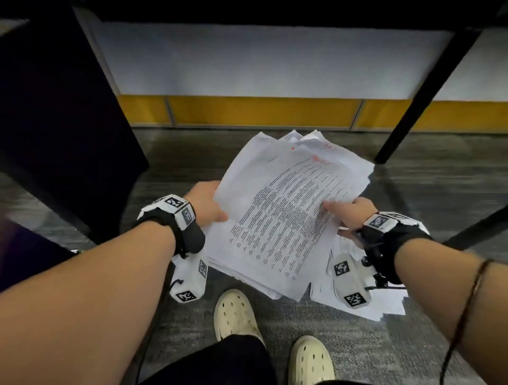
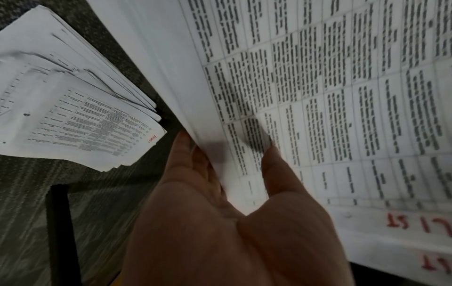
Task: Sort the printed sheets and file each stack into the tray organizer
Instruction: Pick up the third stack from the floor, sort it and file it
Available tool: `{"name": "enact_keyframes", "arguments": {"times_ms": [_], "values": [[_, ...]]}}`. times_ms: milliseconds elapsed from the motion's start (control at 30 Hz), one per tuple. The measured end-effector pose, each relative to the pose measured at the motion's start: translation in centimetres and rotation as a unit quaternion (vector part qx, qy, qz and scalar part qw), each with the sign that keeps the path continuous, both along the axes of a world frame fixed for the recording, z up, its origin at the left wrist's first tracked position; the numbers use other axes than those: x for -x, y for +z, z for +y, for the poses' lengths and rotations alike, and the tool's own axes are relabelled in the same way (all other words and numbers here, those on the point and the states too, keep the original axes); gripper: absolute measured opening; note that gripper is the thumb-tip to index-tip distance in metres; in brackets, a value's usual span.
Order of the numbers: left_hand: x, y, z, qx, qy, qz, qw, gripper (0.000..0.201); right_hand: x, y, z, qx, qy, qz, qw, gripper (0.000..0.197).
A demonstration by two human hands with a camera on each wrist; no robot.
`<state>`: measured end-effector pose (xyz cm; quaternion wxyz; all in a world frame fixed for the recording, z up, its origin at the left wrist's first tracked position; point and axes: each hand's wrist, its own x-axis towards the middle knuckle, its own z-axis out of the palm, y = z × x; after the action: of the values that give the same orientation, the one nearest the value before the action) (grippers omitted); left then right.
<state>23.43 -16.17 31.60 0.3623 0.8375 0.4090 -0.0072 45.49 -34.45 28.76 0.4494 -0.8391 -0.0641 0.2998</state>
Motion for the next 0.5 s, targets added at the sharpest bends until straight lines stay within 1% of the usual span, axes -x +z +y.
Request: {"name": "enact_keyframes", "arguments": {"times_ms": [67, 133, 167, 233, 267, 300, 367, 433, 500], "values": [[1.8, 3.6, -0.9, -0.002, 0.008, -0.02, 1.0, 0.044, 0.8, 3.5, -1.5, -0.032, 0.008, 0.009, 0.999, 0.049], [3.3, 6.5, -1.8, -0.006, -0.001, -0.024, 1.0, 0.044, 1.2, 6.2, -2.8, -0.064, 0.031, 0.012, 0.997, 0.056], [4.2, 8.1, -2.4, -0.013, -0.005, -0.032, 0.999, 0.044, 1.7, 7.9, -3.4, -0.08, 0.041, 0.016, 0.996, 0.052], [6.0, 11.0, -3.4, -0.019, -0.002, -0.05, 0.999, 0.044, 2.8, 10.7, -4.7, -0.125, 0.055, 0.033, 0.99, 0.029], [6.7, 12.5, -4.0, -0.022, 0.002, -0.059, 0.998, 0.044, 3.6, 12.1, -5.3, -0.138, 0.064, 0.034, 0.988, 0.022], [7.4, 13.8, -4.4, -0.026, 0.004, -0.066, 0.997, 0.045, 4.2, 13.4, -5.7, -0.149, 0.074, 0.032, 0.985, 0.02], [8.5, 16.6, -5.2, -0.032, 0.005, -0.081, 0.996, 0.046, 4.9, 15.7, -6.2, -0.184, 0.091, 0.026, 0.978, 0.023], [9.3, 19.1, -5.8, -0.028, 0.003, -0.102, 0.994, 0.047, 5.5, 18.2, -6.4, -0.222, 0.105, 0.001, 0.969, 0.024], [9.9, 21.3, -6.2, -0.029, 0.007, -0.133, 0.991, 0.053, 5.8, 20.5, -6.6, -0.256, 0.123, -0.026, 0.958, 0.025]]}}
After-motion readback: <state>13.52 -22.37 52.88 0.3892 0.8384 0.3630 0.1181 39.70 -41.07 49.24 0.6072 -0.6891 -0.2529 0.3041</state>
